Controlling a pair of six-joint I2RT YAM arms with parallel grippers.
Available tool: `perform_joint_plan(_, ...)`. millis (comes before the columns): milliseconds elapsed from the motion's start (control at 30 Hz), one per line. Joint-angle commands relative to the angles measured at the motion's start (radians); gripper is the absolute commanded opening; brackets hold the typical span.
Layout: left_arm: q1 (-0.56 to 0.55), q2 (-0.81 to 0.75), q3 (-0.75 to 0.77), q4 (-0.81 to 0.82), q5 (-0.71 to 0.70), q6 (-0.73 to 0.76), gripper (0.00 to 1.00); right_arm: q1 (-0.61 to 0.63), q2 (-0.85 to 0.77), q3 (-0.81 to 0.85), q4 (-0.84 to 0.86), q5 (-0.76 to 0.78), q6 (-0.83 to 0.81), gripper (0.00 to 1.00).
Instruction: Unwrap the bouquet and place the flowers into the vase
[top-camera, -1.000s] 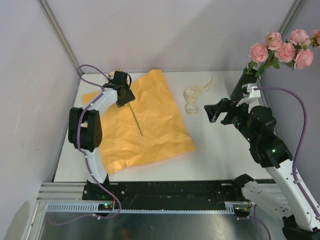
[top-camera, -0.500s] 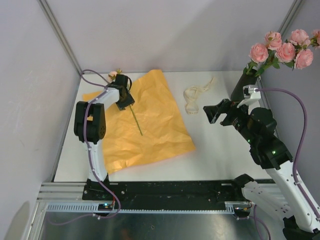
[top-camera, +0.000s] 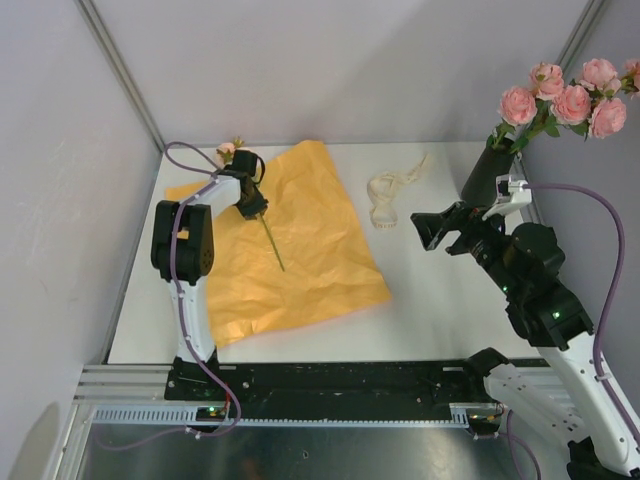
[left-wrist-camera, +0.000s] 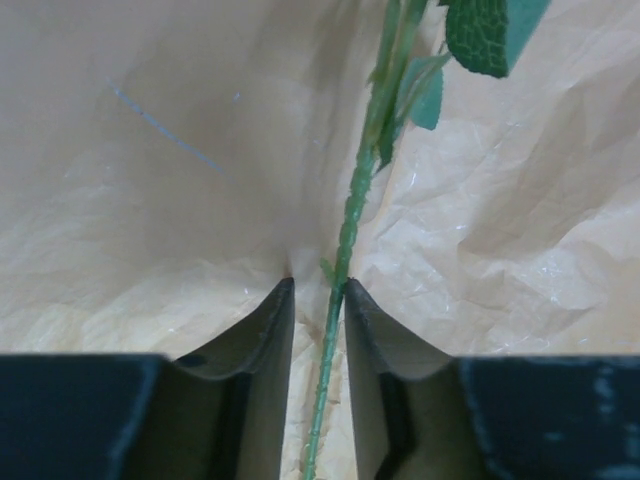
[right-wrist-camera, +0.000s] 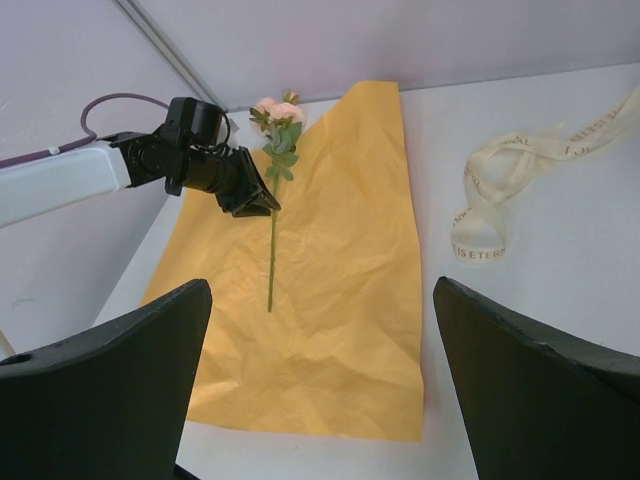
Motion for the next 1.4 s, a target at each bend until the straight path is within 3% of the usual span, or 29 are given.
perform_joint_plan(0, 0.008, 0.007, 0.021, 0.005, 0.0, -0.001, 0.27, 0.005, -0.014, -0.001, 0.034, 0.001, 0.015, 0.99)
perform_joint_plan(333, 0.013, -0.078, 0.012, 0.004, -0.016, 0.028, 0.02, 0.006, -0.023, -0.001, 0.039, 0.004, 0.038, 0.99)
perform_joint_plan(833, 0.011, -0.44, -0.117, 0.008, 0.015, 0.116, 0.0, 0.012, 0.099, -0.02, 0.116, -0.104, 0.157, 0.97)
perform_joint_plan(1033, 0.01, -0.608, -0.25, 0.036, 0.173, 0.186, 0.0, 0.046, 0.194, -0.052, 0.233, -0.167, 0.27, 0.93)
perform_joint_plan(1233, -0.003, -0.781, -0.434, 0.091, 0.458, 0.244, 0.0, 0.127, 0.341, -0.064, 0.364, -0.187, 0.373, 0.89)
perform_joint_plan(1367, -0.049, -0.876, -0.537, 0.099, 0.592, 0.299, 0.0, 0.162, 0.467, -0.087, 0.52, -0.273, 0.473, 0.79)
